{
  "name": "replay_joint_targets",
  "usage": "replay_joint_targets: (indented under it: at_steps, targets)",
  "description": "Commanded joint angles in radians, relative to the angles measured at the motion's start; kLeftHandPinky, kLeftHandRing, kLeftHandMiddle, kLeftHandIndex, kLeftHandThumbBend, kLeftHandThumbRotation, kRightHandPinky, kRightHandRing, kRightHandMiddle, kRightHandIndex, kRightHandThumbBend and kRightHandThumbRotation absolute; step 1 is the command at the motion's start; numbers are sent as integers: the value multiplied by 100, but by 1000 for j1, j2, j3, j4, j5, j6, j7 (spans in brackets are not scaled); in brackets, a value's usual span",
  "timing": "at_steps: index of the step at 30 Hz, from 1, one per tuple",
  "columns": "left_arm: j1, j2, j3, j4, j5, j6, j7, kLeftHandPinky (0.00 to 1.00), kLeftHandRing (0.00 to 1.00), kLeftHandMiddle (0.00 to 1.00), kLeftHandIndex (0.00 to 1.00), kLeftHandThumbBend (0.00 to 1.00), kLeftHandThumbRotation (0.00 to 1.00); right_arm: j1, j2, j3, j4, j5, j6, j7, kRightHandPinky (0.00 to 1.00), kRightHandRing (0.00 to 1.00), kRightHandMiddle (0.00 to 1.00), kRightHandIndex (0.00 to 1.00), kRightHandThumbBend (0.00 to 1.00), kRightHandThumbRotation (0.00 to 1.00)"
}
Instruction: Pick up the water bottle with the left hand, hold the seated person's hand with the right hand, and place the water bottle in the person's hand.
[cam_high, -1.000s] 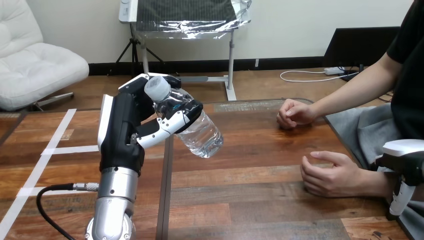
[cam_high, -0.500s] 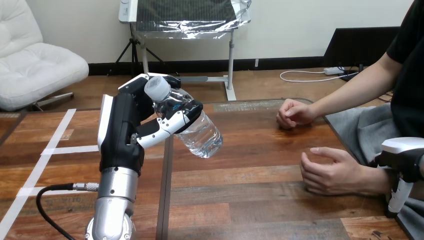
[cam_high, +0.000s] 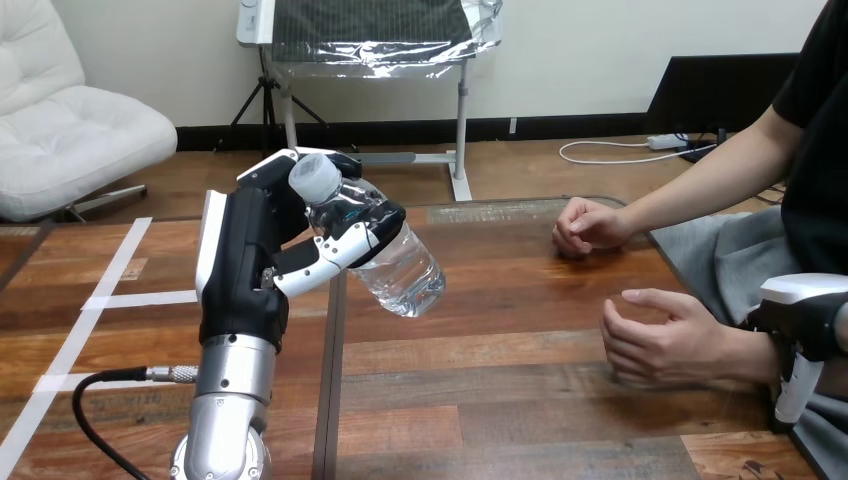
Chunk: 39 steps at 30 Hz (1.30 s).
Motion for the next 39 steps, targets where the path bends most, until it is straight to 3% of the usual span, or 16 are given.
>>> replay_joint_targets:
  at_steps: [1,8,27,39]
  targets:
    - [-68,3,5,-39,2,-11,8,39,41,45,50,60,0,-72,55,27,49,4,-23,-16,76,83,87,86,68,0]
    - [-66,5,8,-40,5,-12,9,39,41,45,51,60,0,-92,70,32,109,15,-44,-16,72,78,84,84,66,0]
    - [-65,16,14,-37,13,-20,10,42,42,45,51,61,0,-129,100,80,192,-6,-39,-23,63,67,73,78,62,0]
    - [-65,21,17,-32,11,-22,8,42,43,46,51,61,0,-130,115,81,221,11,-25,-58,49,56,65,71,63,0]
